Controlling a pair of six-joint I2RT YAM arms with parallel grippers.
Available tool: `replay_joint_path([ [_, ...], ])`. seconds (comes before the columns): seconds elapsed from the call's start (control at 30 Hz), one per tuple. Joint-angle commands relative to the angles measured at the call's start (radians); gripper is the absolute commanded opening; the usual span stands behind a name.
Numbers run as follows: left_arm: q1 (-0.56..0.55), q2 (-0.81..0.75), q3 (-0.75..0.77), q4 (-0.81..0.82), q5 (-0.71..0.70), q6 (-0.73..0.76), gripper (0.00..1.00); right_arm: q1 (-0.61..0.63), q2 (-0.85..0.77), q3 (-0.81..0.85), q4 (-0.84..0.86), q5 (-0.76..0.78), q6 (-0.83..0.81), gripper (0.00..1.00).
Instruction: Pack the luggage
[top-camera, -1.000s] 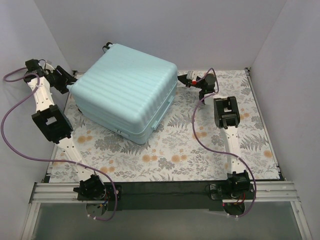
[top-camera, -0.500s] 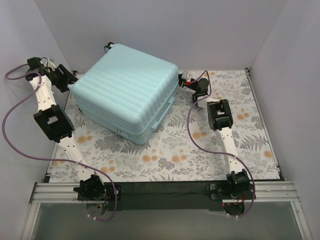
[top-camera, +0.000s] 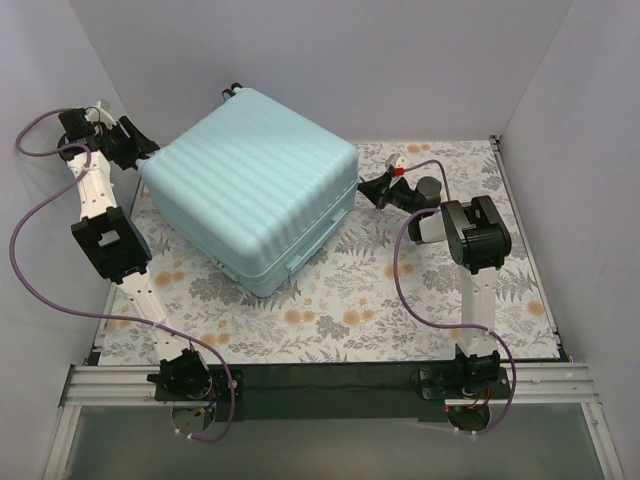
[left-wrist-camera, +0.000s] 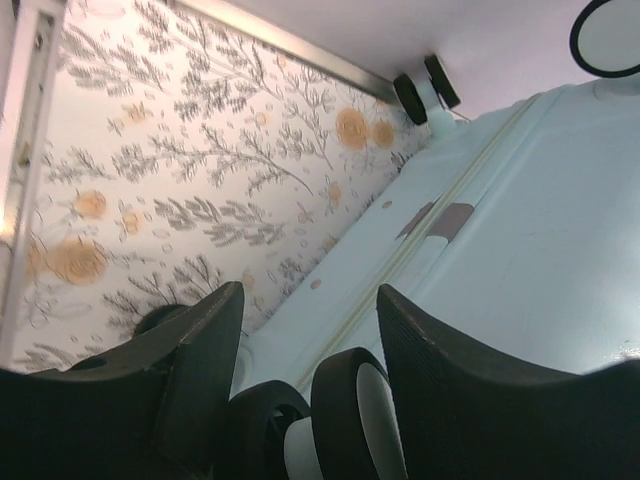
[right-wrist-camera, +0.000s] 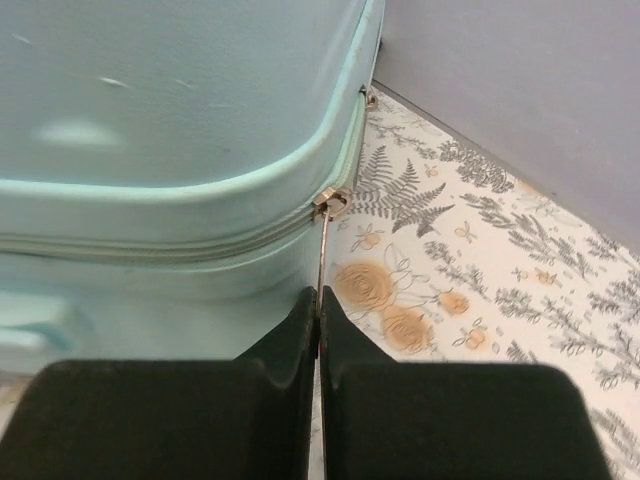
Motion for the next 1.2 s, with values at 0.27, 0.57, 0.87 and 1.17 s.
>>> replay_joint_path([
  [0.27, -0.325, 0.077, -0.116, 0.298, 0.177, 0.117, 0.00, 0.051, 0.048, 0.112, 0.522, -0.066, -0.008, 0.01],
  [0.57, -0.370, 0.112, -0.088, 0.303, 0.154, 0.145, 0.00, 0.054, 0.258, 0.539, 0.335, 0.047, 0.002, 0.01],
  [0.87, -0.374, 0.131, -0.073, 0.310, 0.175, 0.125, 0.00, 0.106, 0.288, 0.539, 0.384, 0.028, 0.080, 0.01],
  [1.17, -0.353, 0.022, -0.093, 0.479, 0.052, -0.019, 0.74, 0.061, 0.050, 0.164, 0.387, -0.097, 0.033, 0.70],
])
